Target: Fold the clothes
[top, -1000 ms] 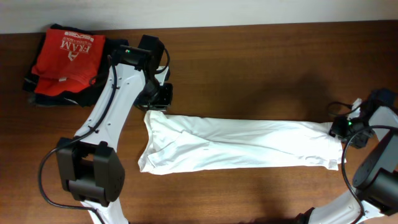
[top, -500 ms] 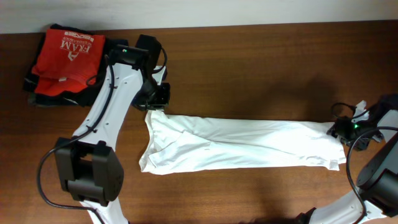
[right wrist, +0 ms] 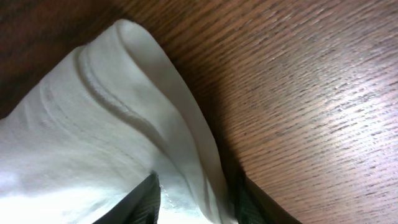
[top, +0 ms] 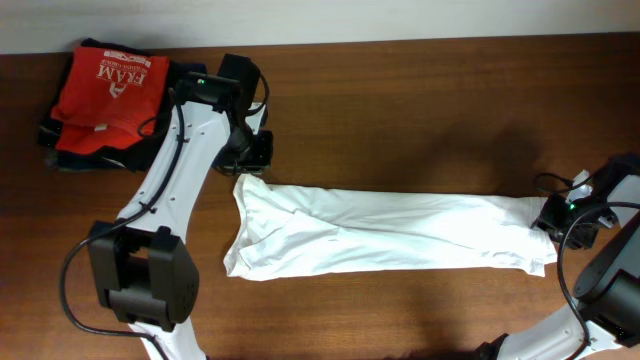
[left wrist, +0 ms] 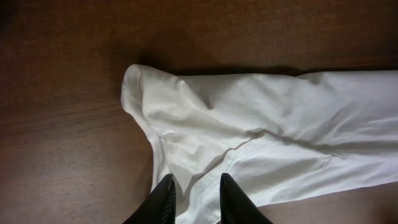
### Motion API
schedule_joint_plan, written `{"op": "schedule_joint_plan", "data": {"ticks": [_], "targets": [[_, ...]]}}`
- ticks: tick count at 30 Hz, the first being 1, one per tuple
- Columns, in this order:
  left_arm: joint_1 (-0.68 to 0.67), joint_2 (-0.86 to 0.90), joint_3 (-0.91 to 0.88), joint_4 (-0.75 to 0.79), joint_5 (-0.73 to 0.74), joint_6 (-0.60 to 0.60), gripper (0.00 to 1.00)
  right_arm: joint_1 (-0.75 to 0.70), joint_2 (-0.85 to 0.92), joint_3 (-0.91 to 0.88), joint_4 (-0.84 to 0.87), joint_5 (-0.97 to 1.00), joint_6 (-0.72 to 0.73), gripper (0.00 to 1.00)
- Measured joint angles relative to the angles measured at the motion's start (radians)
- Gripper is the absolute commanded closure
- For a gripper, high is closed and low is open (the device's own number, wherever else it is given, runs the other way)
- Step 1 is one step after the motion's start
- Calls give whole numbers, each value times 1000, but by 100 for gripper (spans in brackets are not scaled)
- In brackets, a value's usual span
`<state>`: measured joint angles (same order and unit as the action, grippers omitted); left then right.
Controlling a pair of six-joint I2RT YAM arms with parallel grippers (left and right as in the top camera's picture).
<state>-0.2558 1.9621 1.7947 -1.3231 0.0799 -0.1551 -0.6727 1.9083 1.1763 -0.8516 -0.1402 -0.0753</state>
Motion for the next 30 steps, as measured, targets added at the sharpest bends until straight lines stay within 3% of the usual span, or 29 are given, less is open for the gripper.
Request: {"op": "schedule_joint_plan", "data": {"ticks": [7,10,11,18,24,30], "targets": [[0,0,0,3,-3,0,76,15,-8,-17,31,6,5,57],[0,0,0,3,-3,0,76,32,-19,-34,53,25,8,94],[0,0,0,3,-3,0,76,35,-19,-35,52,14,8,96],[9,0,0,3,-19,0,76,33,8,21,-44,-44,12,96],[232,0,-1,-24,-5,0,74,-61,27,401,-222,-53,12,96],[358,0,-3,-31,-4,0,72,-29,27,510,-409,-97,57,96]]}}
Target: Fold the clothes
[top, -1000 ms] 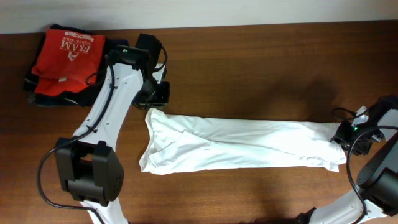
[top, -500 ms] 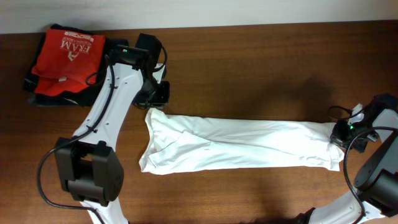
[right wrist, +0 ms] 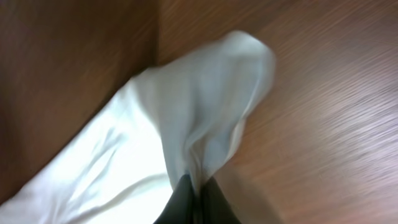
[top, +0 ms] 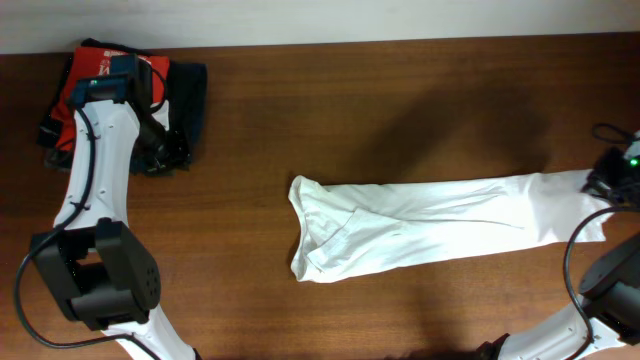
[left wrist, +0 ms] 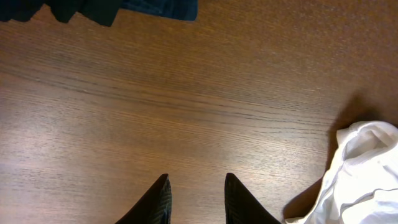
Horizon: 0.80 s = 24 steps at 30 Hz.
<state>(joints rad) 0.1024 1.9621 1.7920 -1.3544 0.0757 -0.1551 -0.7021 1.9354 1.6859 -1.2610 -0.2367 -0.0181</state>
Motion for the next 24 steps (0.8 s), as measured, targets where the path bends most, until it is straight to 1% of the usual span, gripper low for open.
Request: {"op": "schedule_joint_plan", "data": {"ticks": [3,6,9,10,11,16,19,20,21,22,23,24], "targets": [[0,0,0,11,14,0,71,122,0,1,-85,-24,10,96],[0,0,0,19,23,0,67,377,0,1,-132,-44,15,96],[0,0,0,31,25,-3,67,587,0,0,-135,-53,22,96],[0,0,0,31,25,-3,67,631,0,-5,-131,-53,26,96],[0,0,0,32,24,-3,67,667,-2,-23,-116,-50,34,96],[0,0,-1,22,25,-3,67,867,-1,-276,169,-40,84,96],[0,0,-1,20,25,-3,67,933,0,-341,212,-39,113,96],[0,0,-1,20,25,-3,67,942,0,-346,221,-39,123,86],[0,0,-1,20,25,-3,67,946,0,-346,227,-39,151,59],[0,0,-1,20,25,-3,67,946,0,-347,227,-40,157,47],[0,0,-1,19,25,-3,67,946,0,-347,226,-43,167,41],[0,0,-1,19,25,-3,67,946,0,-340,201,-64,159,31]]}}
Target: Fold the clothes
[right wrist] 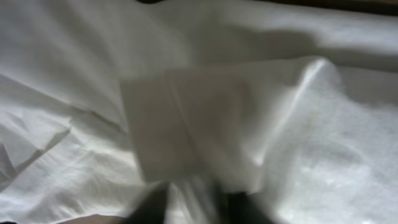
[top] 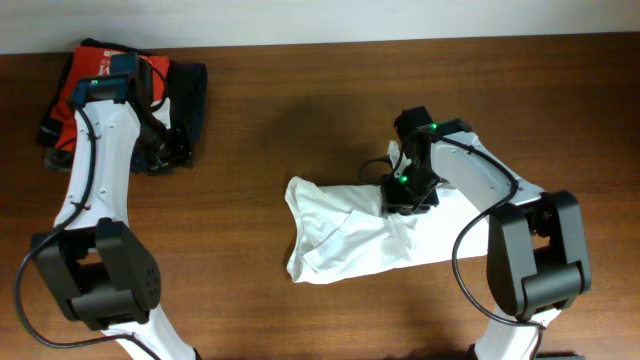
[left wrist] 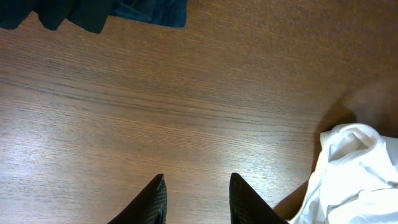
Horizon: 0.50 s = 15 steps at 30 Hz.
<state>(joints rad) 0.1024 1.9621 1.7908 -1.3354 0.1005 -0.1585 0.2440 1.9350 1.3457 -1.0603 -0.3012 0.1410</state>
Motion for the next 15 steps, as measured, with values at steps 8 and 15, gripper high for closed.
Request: {"op": "schedule_joint_plan", "data": {"ticks": [8,15], "targets": [[0,0,-1,-4,0,0,67,-103,-23,269,-369,-124,-166,91],[0,0,-2,-2,0,0,67,-38,-19,-220,3,-93,-88,92]]}}
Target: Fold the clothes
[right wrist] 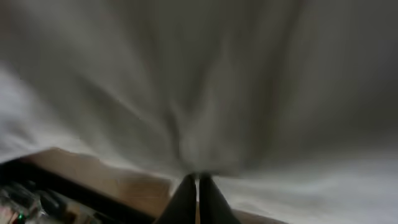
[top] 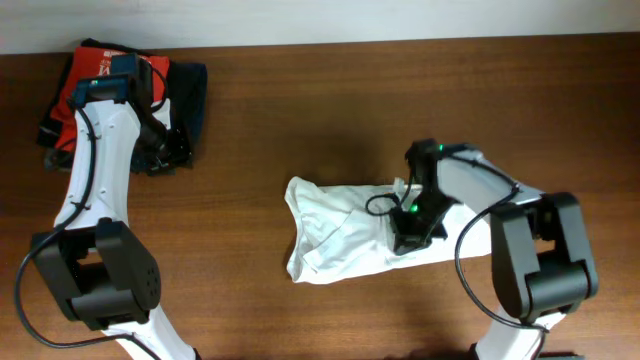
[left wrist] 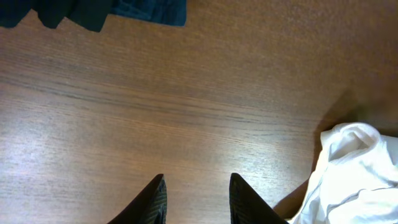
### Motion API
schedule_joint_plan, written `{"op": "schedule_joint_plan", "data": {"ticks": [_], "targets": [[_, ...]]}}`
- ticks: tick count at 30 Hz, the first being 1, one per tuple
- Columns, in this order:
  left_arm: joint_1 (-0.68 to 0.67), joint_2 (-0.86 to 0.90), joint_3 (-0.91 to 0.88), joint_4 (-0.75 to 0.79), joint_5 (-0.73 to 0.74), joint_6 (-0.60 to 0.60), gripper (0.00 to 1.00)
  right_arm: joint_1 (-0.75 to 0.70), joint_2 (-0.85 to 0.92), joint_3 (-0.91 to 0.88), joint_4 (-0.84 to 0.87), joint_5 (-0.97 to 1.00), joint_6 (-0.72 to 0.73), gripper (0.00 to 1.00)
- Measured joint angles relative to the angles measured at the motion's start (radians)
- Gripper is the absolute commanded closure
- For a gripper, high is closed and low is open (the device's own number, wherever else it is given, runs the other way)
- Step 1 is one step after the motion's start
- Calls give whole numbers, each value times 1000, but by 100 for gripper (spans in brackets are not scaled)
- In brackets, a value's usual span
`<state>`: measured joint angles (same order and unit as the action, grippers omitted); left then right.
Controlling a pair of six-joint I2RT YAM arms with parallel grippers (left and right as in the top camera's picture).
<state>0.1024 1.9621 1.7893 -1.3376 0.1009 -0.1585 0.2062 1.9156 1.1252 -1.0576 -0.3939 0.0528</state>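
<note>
The white garment (top: 335,235) lies doubled over itself mid-table, its bunched left end also in the left wrist view (left wrist: 357,168). My right gripper (top: 408,238) sits on the garment's right part near its front edge. In the blurred right wrist view it (right wrist: 198,182) is shut with white cloth (right wrist: 236,93) at its tips. My left gripper (top: 170,152) hovers far off at the back left, open (left wrist: 196,186) over bare wood with nothing between its fingers.
A pile of clothes (top: 105,85), red on top with dark blue ones under it, lies at the back left corner beside my left arm; its dark edge (left wrist: 93,12) shows in the left wrist view. Brown table (top: 300,110) surrounds the garment.
My right gripper has moved from the garment's back edge to its front edge, and its fingers now stand together on cloth. The left arm has not moved.
The garment first lay stretched out long, my left gripper at its left end and my right at its right end. Then my left arm was back by the pile and my right held the right end. Later that end lay folded onto the middle.
</note>
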Motion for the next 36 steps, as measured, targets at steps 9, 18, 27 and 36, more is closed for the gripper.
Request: {"op": "schedule_joint_plan", "data": {"ticks": [9,18,27,36], "targets": [[0,0,0,-2,0,0,67,-177,-153,440,-267,58,-43,84],[0,0,0,18,0,0,66,-604,-80,172,-60,111,-98,55],[0,0,0,17,0,0,67,-604,-46,-2,238,63,-118,51],[0,0,0,19,0,0,67,-612,-35,117,37,0,-203,46]]}}
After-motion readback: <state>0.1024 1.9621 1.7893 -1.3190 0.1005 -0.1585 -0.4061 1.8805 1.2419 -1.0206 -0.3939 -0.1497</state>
